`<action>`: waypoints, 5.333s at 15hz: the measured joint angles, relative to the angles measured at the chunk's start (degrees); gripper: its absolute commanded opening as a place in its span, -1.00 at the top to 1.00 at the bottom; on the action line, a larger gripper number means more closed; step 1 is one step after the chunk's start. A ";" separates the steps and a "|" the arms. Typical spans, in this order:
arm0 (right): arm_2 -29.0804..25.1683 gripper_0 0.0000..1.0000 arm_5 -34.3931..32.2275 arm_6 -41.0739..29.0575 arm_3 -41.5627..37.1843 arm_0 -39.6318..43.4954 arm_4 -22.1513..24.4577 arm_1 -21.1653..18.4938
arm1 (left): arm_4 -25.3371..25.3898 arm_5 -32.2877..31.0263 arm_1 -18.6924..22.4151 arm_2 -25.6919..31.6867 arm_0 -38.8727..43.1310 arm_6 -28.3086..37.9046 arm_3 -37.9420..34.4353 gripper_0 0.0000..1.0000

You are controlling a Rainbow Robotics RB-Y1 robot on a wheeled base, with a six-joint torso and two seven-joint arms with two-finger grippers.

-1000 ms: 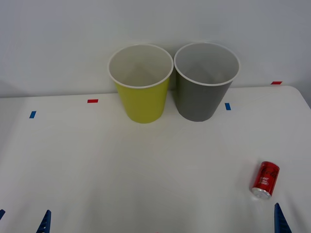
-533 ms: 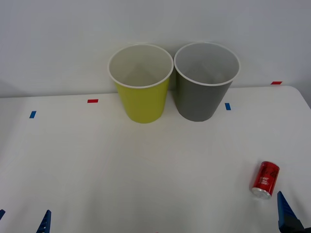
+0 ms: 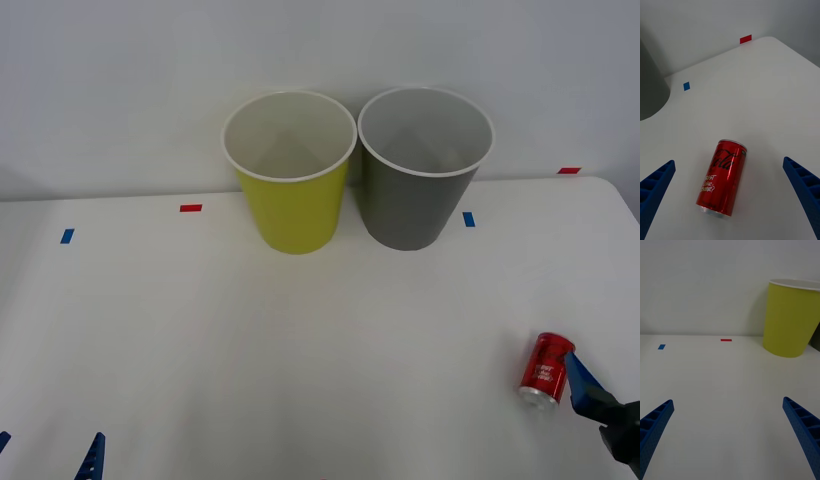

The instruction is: Put cans in the gray bin and PET bottles in the light green bin.

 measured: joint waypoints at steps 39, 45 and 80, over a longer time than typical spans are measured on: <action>-6.31 -1.00 61.55 -22.29 18.88 -42.90 -7.64 -12.86 | 0.00 0.00 0.00 0.00 0.00 0.00 0.00 -1.00; -2.10 -1.00 61.54 -23.20 22.81 -46.09 -5.28 -13.39 | 0.00 0.00 0.00 0.00 0.00 0.00 0.00 -1.00; -7.31 1.00 56.83 8.78 13.34 -43.39 3.73 -3.59 | 0.00 0.00 0.00 0.00 0.00 0.00 0.00 -1.00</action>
